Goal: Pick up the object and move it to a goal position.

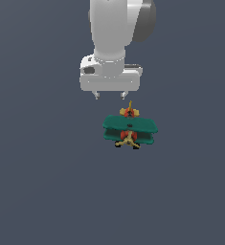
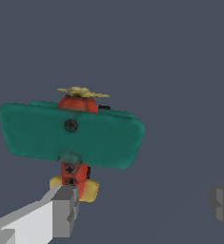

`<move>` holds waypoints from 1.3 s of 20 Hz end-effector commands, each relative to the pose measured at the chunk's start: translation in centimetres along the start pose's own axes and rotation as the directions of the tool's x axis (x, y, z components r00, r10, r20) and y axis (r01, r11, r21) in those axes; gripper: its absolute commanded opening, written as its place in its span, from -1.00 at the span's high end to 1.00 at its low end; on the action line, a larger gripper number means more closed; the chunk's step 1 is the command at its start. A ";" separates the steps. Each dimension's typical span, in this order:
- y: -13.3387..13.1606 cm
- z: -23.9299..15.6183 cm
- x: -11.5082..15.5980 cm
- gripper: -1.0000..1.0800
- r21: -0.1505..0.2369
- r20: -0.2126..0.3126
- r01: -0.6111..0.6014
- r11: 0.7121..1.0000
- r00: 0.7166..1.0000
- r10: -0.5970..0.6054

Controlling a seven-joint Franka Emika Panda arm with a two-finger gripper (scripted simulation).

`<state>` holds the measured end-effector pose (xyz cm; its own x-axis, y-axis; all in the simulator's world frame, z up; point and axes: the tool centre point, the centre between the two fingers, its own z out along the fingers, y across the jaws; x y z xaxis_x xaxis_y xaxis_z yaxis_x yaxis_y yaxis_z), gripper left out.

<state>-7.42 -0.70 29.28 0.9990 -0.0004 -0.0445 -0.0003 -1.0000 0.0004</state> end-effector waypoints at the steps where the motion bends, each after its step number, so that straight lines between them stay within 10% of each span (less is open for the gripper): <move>1: 0.0 0.0 0.0 -0.23 0.000 0.000 0.000 1.000 1.000 0.000; 26: 1.7 1.0 0.4 -0.23 -0.004 0.023 -0.011 1.000 1.000 0.011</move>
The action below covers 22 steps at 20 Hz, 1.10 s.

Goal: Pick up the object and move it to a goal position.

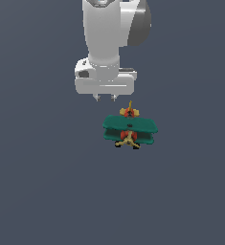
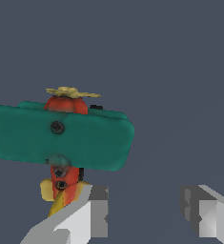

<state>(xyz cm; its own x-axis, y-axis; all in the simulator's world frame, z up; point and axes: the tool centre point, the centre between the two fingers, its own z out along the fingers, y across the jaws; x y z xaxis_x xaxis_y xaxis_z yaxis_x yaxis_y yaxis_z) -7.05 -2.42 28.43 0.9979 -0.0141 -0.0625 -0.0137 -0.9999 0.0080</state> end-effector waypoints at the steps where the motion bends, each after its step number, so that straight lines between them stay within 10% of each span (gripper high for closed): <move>1: 0.1 0.4 0.0 -0.23 0.006 0.009 0.004 1.000 1.000 -0.004; 12: 0.7 3.3 -0.1 -0.23 0.075 0.084 0.038 0.996 0.995 -0.045; 22: 1.4 7.8 -0.5 -0.23 0.220 0.172 0.080 0.972 0.978 -0.119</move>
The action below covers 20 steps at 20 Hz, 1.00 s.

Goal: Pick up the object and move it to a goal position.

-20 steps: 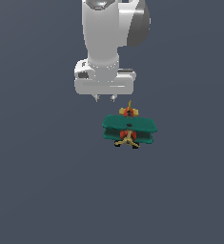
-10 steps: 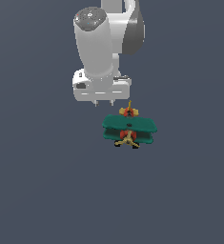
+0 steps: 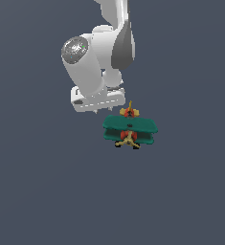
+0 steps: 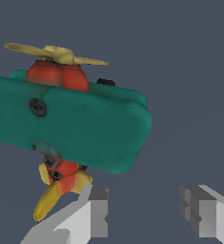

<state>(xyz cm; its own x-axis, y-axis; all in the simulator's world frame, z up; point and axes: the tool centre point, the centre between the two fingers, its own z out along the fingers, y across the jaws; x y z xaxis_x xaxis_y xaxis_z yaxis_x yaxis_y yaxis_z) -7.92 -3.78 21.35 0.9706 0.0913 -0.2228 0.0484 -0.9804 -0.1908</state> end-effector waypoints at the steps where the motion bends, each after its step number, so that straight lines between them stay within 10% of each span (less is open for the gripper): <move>1: 0.3 1.1 0.0 -0.23 0.042 0.021 0.017 0.999 1.000 -0.018; 20: 1.6 6.5 0.2 -0.23 0.349 0.066 0.112 0.930 0.987 -0.144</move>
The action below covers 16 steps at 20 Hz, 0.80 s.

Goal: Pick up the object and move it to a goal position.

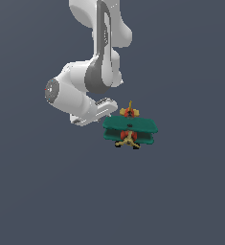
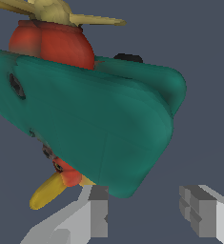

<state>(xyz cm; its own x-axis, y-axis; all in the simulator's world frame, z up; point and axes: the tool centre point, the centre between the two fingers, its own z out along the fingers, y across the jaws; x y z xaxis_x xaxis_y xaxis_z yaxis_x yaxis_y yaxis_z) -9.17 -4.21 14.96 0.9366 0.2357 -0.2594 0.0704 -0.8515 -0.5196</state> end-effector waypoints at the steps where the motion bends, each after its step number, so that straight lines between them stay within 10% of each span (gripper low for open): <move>1: 0.1 0.3 0.0 -0.23 0.027 0.000 0.012 1.000 1.000 -0.012; 16: 0.4 0.9 0.1 -0.23 0.096 -0.003 0.037 0.995 0.999 -0.037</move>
<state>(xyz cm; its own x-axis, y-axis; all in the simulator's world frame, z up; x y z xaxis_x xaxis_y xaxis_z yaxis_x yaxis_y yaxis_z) -9.33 -4.15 14.09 0.9347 0.2643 -0.2377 0.0729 -0.7971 -0.5994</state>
